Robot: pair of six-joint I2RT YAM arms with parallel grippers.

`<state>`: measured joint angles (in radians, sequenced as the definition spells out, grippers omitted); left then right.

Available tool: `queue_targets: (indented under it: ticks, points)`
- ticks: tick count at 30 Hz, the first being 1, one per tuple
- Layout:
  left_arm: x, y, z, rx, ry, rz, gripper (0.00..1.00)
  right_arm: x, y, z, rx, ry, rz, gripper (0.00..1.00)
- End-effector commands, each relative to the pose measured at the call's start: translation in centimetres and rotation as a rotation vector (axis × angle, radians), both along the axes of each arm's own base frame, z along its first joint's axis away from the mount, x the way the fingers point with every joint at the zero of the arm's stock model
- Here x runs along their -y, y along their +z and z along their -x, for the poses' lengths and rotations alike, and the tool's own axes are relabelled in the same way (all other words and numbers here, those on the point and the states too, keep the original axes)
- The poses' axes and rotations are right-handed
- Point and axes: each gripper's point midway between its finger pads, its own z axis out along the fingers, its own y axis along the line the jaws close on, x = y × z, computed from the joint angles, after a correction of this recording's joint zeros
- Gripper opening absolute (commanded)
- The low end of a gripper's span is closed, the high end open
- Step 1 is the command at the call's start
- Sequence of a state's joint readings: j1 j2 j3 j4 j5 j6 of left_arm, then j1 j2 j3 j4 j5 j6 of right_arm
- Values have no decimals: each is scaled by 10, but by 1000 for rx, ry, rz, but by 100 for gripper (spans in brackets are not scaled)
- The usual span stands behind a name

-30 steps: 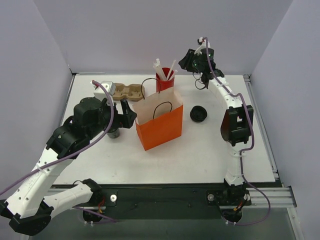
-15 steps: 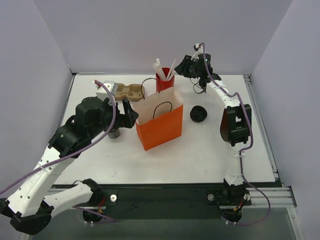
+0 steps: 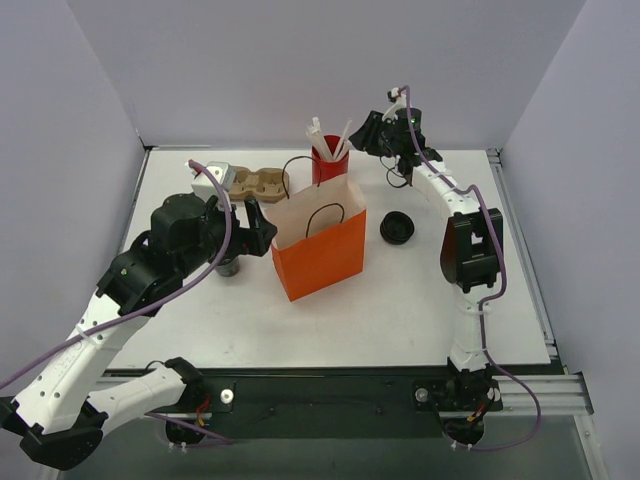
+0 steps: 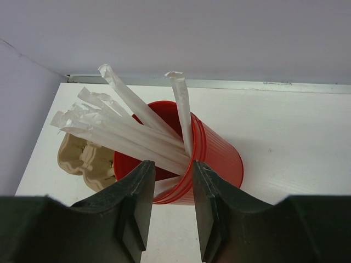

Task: Pack the takeout coffee

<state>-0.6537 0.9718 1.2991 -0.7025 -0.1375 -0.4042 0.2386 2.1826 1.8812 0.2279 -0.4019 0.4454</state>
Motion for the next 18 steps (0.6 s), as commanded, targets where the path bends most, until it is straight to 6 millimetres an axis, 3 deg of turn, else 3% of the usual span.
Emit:
queue_targets:
  ticks: [1,10,18]
  points:
    - [4,17,-2,51,-9,46,97,-5,85,1,185,28,-47,34]
    - [5,16,0,48,-15,56,97,-6,85,5,180,36,-48,34]
    - [3,15,2,48,-13,55,97,-5,68,13,141,35,-42,29]
